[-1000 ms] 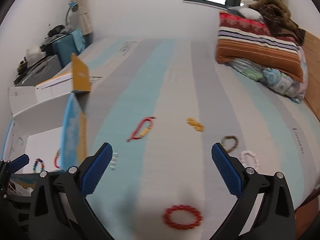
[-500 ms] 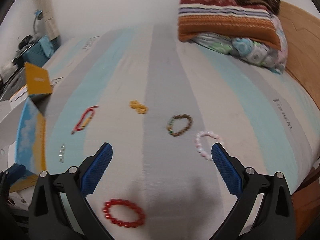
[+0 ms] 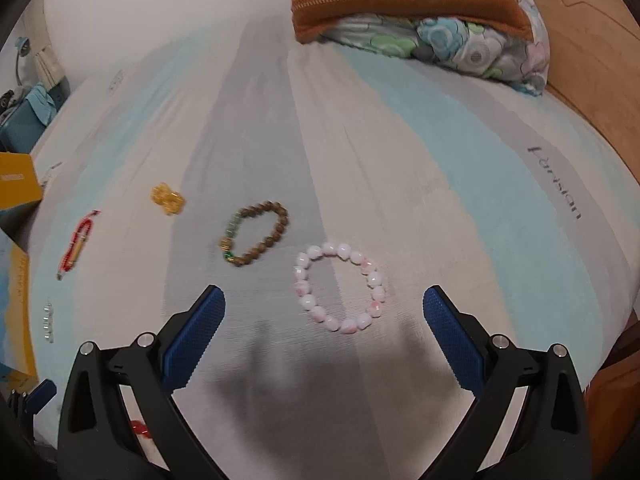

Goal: Organize jewelry
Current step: 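Move both open tools back over the remaining bracelets on the bed, then grasp the red bead bracelet with the left tool while the right tool grasps the pink-white bracelet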

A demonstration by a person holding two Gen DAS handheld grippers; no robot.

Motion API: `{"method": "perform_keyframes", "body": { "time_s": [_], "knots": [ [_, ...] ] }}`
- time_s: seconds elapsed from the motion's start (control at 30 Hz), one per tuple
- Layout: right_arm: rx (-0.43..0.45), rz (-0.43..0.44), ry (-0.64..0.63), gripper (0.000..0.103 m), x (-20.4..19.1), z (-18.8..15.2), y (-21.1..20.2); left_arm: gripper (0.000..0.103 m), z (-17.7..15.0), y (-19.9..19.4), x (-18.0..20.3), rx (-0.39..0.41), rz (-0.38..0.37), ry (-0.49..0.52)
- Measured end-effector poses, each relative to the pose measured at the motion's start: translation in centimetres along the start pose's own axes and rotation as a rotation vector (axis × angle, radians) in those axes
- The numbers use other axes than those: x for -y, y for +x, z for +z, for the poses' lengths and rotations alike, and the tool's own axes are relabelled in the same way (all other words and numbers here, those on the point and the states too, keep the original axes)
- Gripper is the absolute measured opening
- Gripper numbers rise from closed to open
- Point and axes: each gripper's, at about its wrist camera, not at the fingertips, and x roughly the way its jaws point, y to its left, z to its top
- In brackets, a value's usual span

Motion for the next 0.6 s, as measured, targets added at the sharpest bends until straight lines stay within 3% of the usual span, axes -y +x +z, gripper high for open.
{"method": "perform_keyframes", "body": {
  "time_s": [0.5, 0.6],
  "knots": [
    [-0.037, -0.019, 0.036, 0.095, 3.0, -0.3, 4.2, 0.097, -1.4, 2.3, 0.6, -0.028, 0.017, 0.045],
    [-0.048, -0.036, 0.041, 0.089, 3.2, -0.4, 4.8, 0.097, -1.5, 2.4, 0.4, -0.021, 0.012, 0.039]
  ]
}}
